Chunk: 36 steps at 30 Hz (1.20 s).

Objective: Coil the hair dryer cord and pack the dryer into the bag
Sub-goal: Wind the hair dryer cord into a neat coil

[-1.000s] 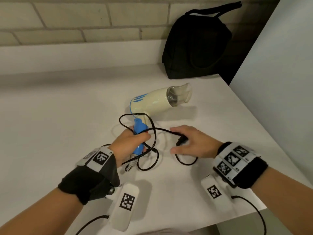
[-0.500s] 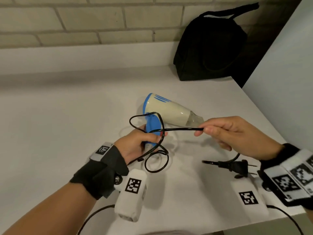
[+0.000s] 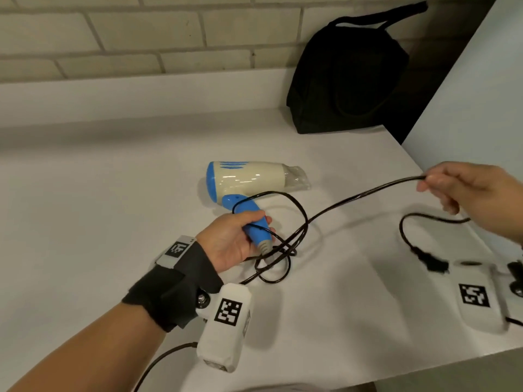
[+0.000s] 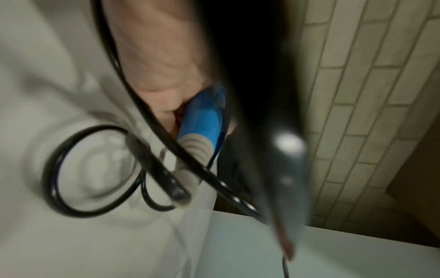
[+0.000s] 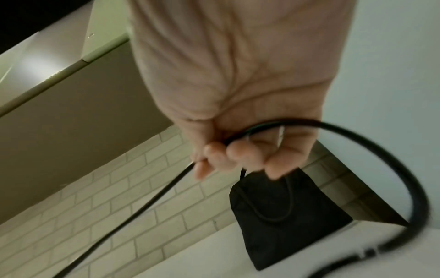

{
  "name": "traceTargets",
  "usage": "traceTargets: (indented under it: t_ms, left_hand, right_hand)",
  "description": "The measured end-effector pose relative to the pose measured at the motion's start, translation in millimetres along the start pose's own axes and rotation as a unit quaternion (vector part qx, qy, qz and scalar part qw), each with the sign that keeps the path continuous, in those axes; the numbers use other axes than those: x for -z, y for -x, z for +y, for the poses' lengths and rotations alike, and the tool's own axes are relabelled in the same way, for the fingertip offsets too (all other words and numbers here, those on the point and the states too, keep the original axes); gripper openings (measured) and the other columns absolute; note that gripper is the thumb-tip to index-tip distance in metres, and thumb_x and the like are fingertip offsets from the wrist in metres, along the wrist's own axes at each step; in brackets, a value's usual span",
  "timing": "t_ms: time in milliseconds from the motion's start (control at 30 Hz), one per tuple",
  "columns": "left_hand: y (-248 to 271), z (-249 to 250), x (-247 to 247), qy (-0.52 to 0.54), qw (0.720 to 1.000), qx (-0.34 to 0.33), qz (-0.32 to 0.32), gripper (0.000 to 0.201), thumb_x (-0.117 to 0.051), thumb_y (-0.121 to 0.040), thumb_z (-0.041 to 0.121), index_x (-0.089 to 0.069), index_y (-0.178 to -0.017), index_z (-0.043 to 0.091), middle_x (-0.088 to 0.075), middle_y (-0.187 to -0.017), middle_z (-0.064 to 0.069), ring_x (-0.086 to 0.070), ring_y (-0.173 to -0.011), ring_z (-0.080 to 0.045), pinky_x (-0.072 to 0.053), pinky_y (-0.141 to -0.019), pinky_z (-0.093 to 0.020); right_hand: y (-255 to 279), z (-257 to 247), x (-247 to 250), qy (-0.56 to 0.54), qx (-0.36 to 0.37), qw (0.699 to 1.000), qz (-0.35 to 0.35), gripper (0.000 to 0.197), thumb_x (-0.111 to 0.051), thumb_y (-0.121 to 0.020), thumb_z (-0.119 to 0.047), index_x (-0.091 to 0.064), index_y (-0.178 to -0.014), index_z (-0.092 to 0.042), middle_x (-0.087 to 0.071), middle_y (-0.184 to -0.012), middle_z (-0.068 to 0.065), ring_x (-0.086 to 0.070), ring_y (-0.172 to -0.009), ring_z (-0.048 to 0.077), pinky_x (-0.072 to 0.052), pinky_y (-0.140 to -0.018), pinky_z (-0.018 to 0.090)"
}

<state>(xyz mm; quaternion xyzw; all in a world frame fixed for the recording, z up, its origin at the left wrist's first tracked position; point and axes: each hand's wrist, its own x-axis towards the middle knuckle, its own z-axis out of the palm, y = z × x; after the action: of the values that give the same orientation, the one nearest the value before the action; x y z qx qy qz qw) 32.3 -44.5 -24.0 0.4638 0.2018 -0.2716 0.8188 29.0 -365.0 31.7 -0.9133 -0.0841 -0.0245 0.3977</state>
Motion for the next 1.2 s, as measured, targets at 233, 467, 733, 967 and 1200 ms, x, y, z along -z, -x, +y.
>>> traceTargets:
  t_ms: [233,467,733,967,1200]
  left_hand:
    - [5,7,8,-0.048,0.999,0.002,0.018,0.002,-0.053,-0.086,0.009,-0.054,-0.088,0.008,-0.059,-0.085,-0.009,-0.060,-0.073,-0.017,-0.057,-0.052,-0.028]
    - [32,7,29,-0.304,0.950,0.059,-0.050,0.055,-0.068,-0.066,0.050,-0.059,-0.110,0.018,-0.073,-0.089,-0.001,-0.068,-0.071,-0.011,-0.054,-0.059,-0.025]
    - [46,-6,32,-0.424,0.896,-0.126,0.044,0.051,-0.066,-0.078,0.016,-0.044,-0.123,0.026,-0.063,-0.090,0.004,-0.061,-0.075,-0.011,-0.051,-0.070,-0.023]
    - [32,-4,9,-0.485,0.780,-0.390,0.073,0.010,-0.056,-0.084,0.012,-0.060,-0.086,0.021,-0.049,-0.083,0.010,-0.048,-0.080,-0.001,-0.036,-0.073,-0.005]
    - [72,89,-21,-0.159,0.869,-0.468,0.035,0.021,-0.047,-0.091,0.017,-0.049,-0.071,0.024,-0.061,-0.059,0.008,-0.062,-0.052,-0.005,-0.051,-0.048,-0.020]
  right_hand:
    - [-8,3,-15,0.017,-0.042,0.993,0.107,0.034,-0.039,-0.094,-0.024,-0.059,-0.069,-0.035,-0.047,-0.060,-0.001,-0.045,-0.052,0.010,-0.037,-0.047,0.012]
    - [-16,-14,-32,-0.061,-0.095,0.990,0.085,0.029,-0.035,-0.096,-0.019,-0.054,-0.075,-0.023,-0.039,-0.059,0.005,-0.036,-0.048,0.017,-0.038,-0.043,0.019]
    - [-9,-59,-32,-0.179,0.010,0.984,-0.013,0.019,-0.037,-0.092,-0.026,-0.049,-0.079,-0.021,-0.068,-0.057,-0.001,-0.054,-0.039,0.011,-0.047,-0.048,0.017]
    - [-15,-73,17,-0.442,0.091,0.891,-0.039,0.026,-0.036,-0.096,-0.021,-0.050,-0.094,0.001,-0.070,-0.076,0.016,-0.066,-0.062,0.033,-0.056,-0.068,0.037]
    - [-61,89,116,-0.275,-0.129,0.941,0.149,0.040,-0.015,-0.099,-0.015,-0.036,-0.134,-0.014,-0.050,-0.121,0.031,-0.071,-0.069,0.009,-0.057,-0.056,0.018]
